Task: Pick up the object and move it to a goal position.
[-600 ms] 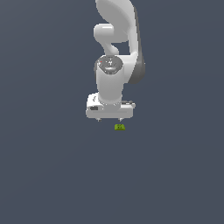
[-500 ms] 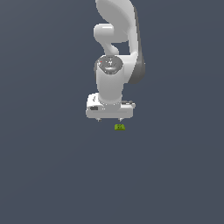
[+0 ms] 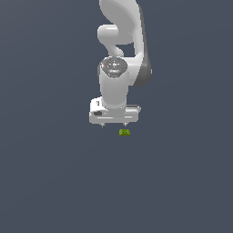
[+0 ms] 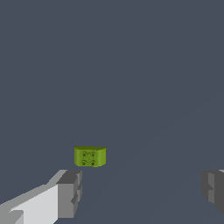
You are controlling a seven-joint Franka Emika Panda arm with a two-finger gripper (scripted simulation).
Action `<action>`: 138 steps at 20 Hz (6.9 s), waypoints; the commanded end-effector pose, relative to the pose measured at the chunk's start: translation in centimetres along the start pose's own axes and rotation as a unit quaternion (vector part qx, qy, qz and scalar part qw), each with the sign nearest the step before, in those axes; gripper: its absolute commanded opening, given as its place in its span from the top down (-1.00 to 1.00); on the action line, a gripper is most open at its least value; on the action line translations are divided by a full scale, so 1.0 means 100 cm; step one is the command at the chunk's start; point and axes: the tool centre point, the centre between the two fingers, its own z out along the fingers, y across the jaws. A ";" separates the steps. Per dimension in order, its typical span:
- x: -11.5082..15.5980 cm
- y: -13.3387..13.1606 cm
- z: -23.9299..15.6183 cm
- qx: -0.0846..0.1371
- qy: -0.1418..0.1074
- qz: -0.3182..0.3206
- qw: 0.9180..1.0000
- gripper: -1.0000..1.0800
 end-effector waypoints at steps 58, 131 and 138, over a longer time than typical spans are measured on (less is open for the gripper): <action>-0.031 -0.055 0.082 0.018 0.002 0.591 0.807 -0.92; 0.007 0.023 0.047 0.018 0.006 0.716 0.697 1.00; 0.033 0.066 -0.005 0.018 0.006 0.716 0.698 1.00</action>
